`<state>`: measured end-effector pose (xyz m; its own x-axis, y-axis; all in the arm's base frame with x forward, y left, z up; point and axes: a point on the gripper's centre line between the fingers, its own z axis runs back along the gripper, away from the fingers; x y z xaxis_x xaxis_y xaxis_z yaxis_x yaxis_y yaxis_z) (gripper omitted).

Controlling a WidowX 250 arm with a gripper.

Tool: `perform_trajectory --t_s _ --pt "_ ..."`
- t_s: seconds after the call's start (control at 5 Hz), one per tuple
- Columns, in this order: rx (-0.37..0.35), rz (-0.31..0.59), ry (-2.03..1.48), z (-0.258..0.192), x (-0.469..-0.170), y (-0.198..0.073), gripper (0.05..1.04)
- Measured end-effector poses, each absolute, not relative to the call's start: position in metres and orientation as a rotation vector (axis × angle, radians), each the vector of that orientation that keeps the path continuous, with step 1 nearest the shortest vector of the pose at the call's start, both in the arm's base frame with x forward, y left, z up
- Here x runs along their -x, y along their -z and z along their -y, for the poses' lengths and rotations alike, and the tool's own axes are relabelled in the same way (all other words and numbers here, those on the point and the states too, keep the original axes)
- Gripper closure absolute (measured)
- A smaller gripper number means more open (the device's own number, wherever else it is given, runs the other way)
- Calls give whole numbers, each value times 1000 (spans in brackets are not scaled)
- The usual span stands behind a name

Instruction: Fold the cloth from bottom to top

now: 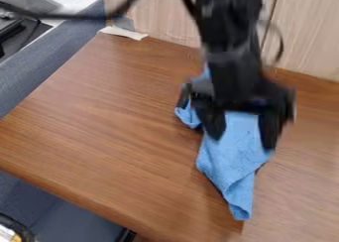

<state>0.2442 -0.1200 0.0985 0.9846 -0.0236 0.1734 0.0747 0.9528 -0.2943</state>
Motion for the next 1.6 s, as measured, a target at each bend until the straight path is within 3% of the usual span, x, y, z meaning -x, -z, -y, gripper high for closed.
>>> perform_trajectory --t_s 0.2,0.4,0.6,1.0,1.2,1.4,1.6 --pt "281 158 96 132 -226 -81 85" --pt "260 90 162 147 -214 -54 85" --pt "229 56 159 148 -213 -38 85" --pt "202 56 95 134 -220 -30 133" --pt "157 13 86 129 -219 -19 419" --pt "140 27 68 127 -221 -19 722" --pt "136 29 74 127 -221 -19 935"
